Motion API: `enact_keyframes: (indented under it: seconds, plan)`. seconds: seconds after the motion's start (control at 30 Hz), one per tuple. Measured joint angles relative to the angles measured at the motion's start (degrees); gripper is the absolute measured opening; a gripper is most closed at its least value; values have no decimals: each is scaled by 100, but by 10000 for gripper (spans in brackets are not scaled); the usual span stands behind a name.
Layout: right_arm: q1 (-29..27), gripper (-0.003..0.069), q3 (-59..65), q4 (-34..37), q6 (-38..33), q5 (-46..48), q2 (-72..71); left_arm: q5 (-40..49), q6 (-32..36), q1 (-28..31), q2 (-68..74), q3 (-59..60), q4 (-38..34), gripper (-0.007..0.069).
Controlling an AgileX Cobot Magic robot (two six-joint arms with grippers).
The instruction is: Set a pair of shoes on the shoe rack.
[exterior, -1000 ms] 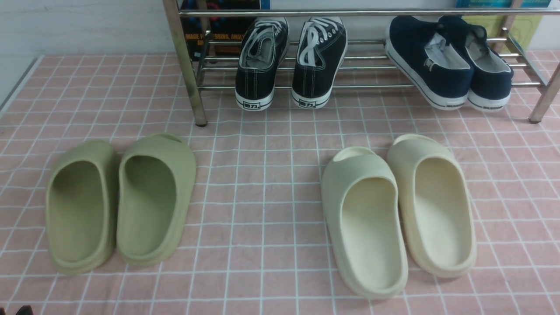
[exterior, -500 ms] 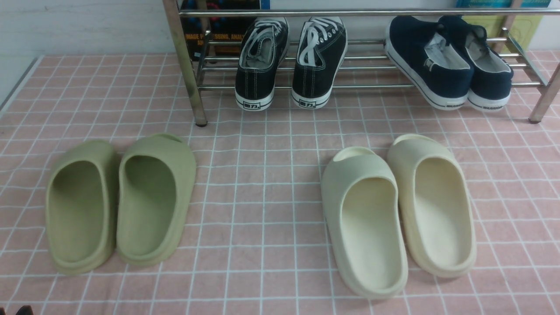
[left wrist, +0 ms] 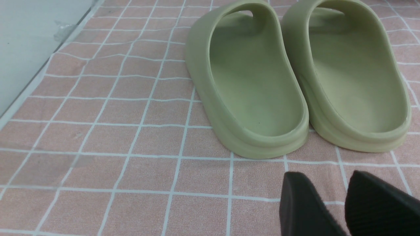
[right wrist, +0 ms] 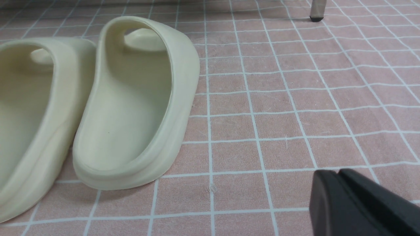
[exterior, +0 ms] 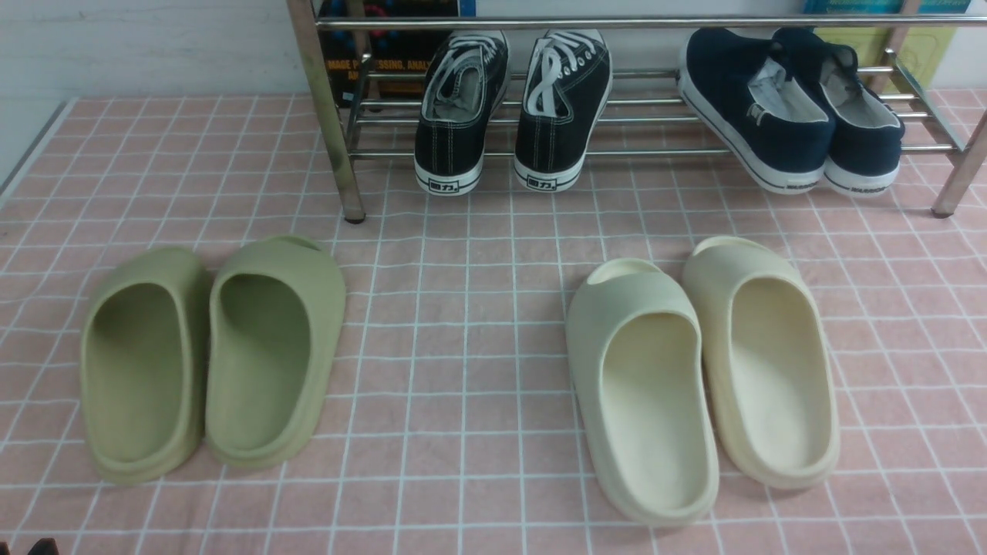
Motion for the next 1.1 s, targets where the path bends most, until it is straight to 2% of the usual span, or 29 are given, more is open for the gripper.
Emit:
enact_keyframes:
  seconds: [1.1]
  plan:
    - [0,76,0,0,-1,0,0,0,0,0,0,0,5,239]
